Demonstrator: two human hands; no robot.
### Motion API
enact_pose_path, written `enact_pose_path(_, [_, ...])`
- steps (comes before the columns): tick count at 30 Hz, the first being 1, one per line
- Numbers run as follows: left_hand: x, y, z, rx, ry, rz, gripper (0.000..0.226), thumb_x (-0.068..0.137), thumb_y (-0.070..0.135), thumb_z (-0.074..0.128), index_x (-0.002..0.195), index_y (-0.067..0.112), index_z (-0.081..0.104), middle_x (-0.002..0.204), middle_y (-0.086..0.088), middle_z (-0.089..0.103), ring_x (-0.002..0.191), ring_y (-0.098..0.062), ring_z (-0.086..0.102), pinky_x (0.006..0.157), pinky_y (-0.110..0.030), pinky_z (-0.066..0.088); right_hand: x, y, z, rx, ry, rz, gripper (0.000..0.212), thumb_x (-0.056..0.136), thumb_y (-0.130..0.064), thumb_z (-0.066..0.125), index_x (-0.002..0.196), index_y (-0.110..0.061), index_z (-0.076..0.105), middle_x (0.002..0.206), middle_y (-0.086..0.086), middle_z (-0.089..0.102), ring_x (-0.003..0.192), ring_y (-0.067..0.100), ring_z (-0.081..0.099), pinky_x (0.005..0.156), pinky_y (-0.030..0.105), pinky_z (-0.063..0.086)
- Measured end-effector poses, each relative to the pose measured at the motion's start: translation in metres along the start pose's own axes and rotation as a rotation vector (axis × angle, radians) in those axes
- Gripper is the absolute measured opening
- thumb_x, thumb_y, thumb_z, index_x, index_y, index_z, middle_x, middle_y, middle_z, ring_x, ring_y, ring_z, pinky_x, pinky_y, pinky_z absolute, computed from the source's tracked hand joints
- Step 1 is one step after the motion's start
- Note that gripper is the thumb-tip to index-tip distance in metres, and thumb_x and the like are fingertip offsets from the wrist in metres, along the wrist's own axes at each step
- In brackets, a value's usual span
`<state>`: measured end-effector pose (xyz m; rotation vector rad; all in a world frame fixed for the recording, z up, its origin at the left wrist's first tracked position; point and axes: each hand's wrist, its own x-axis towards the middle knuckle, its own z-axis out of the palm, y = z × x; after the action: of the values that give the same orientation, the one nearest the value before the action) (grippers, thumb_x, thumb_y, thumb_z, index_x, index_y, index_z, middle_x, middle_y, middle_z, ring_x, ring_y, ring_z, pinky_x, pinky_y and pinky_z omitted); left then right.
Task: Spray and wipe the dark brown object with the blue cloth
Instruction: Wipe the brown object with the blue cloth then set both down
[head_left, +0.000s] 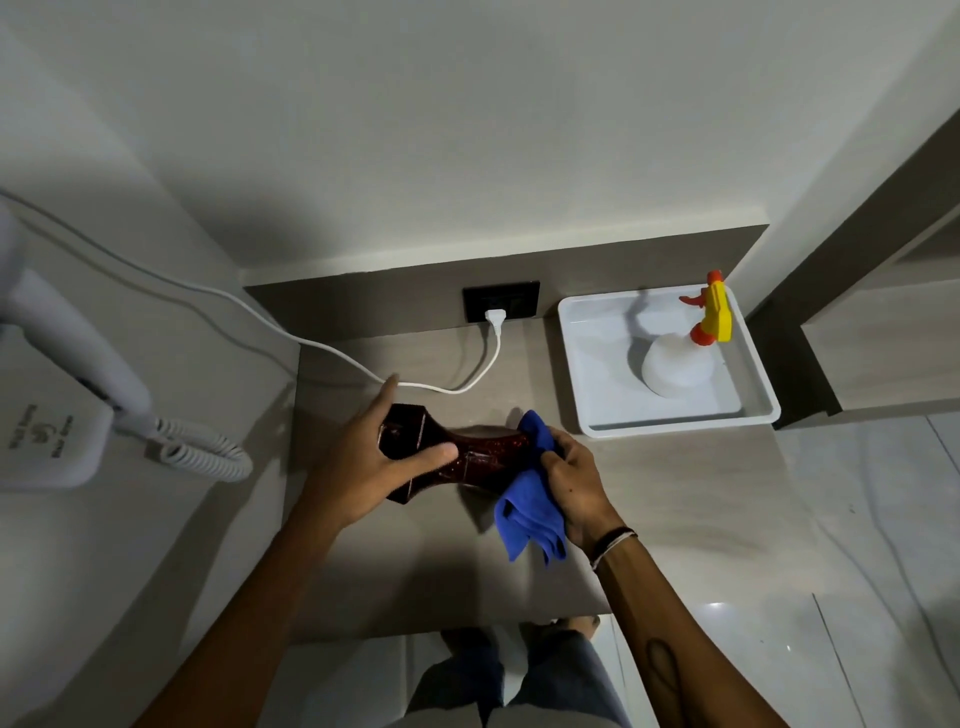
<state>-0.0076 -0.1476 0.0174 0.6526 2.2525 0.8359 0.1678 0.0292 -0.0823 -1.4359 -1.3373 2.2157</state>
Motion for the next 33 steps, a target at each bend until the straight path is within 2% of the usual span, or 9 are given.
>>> enact_pose_path(3, [-0.008,-0.003,0.003,0.117,-0.135,0.060,0.150,0.041,0.086,0.088,0.162,0.058,0.006,0.176,0.004,0.014,0.158,-0.021,0.028,0.123,-0.052,0.037,0.008,0.001,-0.003,-0.042,0.025,0.017,0.040,0.102,0.011,0.037,0.129,0.000,0.065,0.130,0.034,0.069,0.126,0.053,0.064,0.113,0.059,0.054])
enact_pose_path(5, [-0.009,-0.004,0.009,0.225,-0.114,0.076,0.151,0.041,0.077,0.094,0.160,0.061,0.002,0.177,0.005,0.002,0.159,-0.026,0.025,0.121,-0.057,0.041,0.009,0.001,-0.004,-0.067,0.027,-0.004,0.042,0.102,0.011,0.036,0.131,0.000,0.064,0.130,0.033,0.069,0.126,0.051,0.064,0.113,0.056,0.055])
enact_pose_path(10, [0.003,-0.011,0.020,0.436,0.190,0.271,0.124,0.059,0.039,0.101,0.162,0.019,0.034,0.178,0.001,0.015,0.160,-0.023,0.023,0.126,-0.041,0.031,-0.006,-0.002,0.002,-0.381,0.077,-0.289,0.062,0.097,0.015,0.042,0.153,-0.009,0.051,0.146,0.018,0.063,0.135,0.028,0.061,0.121,0.043,0.048])
enact_pose_path(13, [0.004,-0.011,0.022,0.385,0.164,0.271,0.121,0.063,0.027,0.100,0.163,0.017,0.032,0.171,-0.003,0.032,0.155,-0.026,0.033,0.125,-0.050,0.037,-0.024,0.004,0.013,-0.537,0.052,-0.496,0.075,0.094,0.017,0.047,0.164,-0.008,0.036,0.167,0.011,0.042,0.151,0.020,0.046,0.130,0.041,0.037])
enact_pose_path(17, [0.001,-0.005,0.027,0.439,0.149,0.294,0.114,0.071,0.029,0.095,0.164,0.013,0.031,0.162,-0.012,0.043,0.148,-0.032,0.042,0.121,-0.054,0.040,-0.050,0.013,0.041,-0.631,-0.178,-0.732,0.082,0.092,0.010,0.045,0.169,-0.006,0.021,0.175,0.009,0.026,0.152,-0.010,0.036,0.127,0.013,0.029])
enact_pose_path(20, [0.000,0.000,0.032,0.441,0.141,0.298,0.105,0.075,0.030,0.093,0.160,0.010,0.036,0.155,-0.014,0.049,0.143,-0.031,0.047,0.118,-0.053,0.042,-0.058,0.022,0.060,-0.653,-0.245,-0.787,0.080,0.094,0.008,0.044,0.168,-0.001,0.015,0.180,0.013,0.013,0.167,0.021,0.019,0.136,0.038,0.018])
enact_pose_path(24, [0.000,-0.004,0.028,0.476,0.143,0.281,0.114,0.073,0.029,0.095,0.164,0.008,0.029,0.163,-0.016,0.042,0.150,-0.035,0.039,0.124,-0.051,0.036,-0.042,0.029,0.043,-0.852,-0.236,-0.716,0.084,0.100,0.008,0.050,0.170,-0.009,0.007,0.181,0.008,-0.001,0.169,0.025,0.005,0.137,0.051,0.014])
enact_pose_path(28, [0.000,-0.002,0.031,0.496,0.154,0.268,0.116,0.073,0.038,0.093,0.165,0.010,0.027,0.166,-0.014,0.039,0.153,-0.033,0.036,0.126,-0.046,0.033,-0.034,0.018,0.027,-0.867,-0.171,-0.535,0.082,0.099,0.015,0.048,0.169,-0.008,0.011,0.180,0.007,-0.001,0.169,0.028,0.003,0.136,0.052,0.018])
enact_pose_path(33, [0.002,-0.001,0.036,0.433,0.181,0.264,0.086,0.078,0.026,0.083,0.154,0.006,0.046,0.150,-0.017,0.055,0.139,-0.037,0.052,0.117,-0.053,0.041,-0.068,0.010,0.067,-0.646,-0.305,-0.786,0.086,0.094,0.003,0.042,0.172,-0.015,0.010,0.182,0.005,0.004,0.168,0.020,0.014,0.137,0.032,0.017])
